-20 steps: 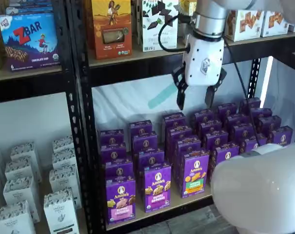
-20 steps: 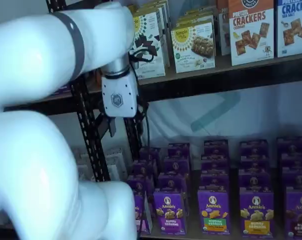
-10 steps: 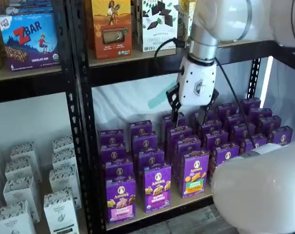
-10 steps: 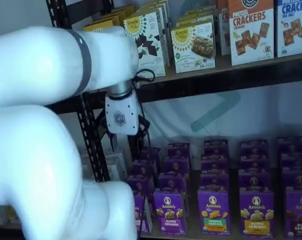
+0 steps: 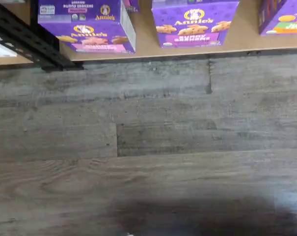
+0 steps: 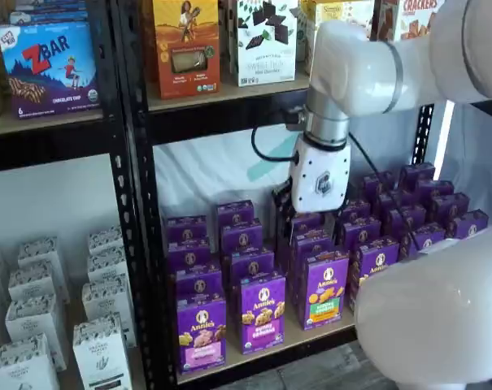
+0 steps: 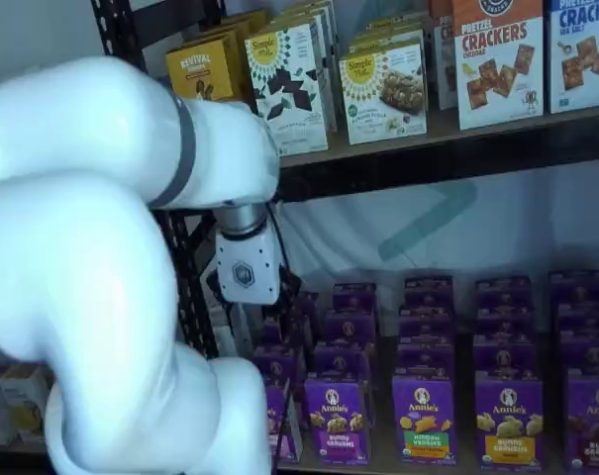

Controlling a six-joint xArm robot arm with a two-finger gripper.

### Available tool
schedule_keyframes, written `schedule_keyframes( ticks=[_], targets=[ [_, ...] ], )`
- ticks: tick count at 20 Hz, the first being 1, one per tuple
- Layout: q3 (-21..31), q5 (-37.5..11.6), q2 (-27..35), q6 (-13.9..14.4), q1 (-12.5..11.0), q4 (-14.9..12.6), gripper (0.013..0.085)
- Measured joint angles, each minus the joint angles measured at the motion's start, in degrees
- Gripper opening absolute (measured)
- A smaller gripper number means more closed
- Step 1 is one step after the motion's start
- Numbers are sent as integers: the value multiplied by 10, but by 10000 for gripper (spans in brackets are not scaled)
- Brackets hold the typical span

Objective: Pick up the purple box with a pink patch in the middle, on the bottom shelf, the first box from the left

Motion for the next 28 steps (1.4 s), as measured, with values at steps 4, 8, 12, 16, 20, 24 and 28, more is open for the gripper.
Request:
schedule_keyframes(
  ticks=[4, 8, 12, 16, 20, 24, 28],
  targets=[
    [19, -43, 29, 0, 9, 9, 850],
    [34, -95, 63, 12, 25, 9, 850],
    [44, -141, 94, 29, 41, 1, 850],
    [51, -181, 125, 33, 54, 9, 850],
    [53, -216, 159, 54, 69, -2, 850],
    [54, -252, 191, 62, 81, -1, 850],
    [50, -282, 223, 70, 91, 0, 850]
  ],
)
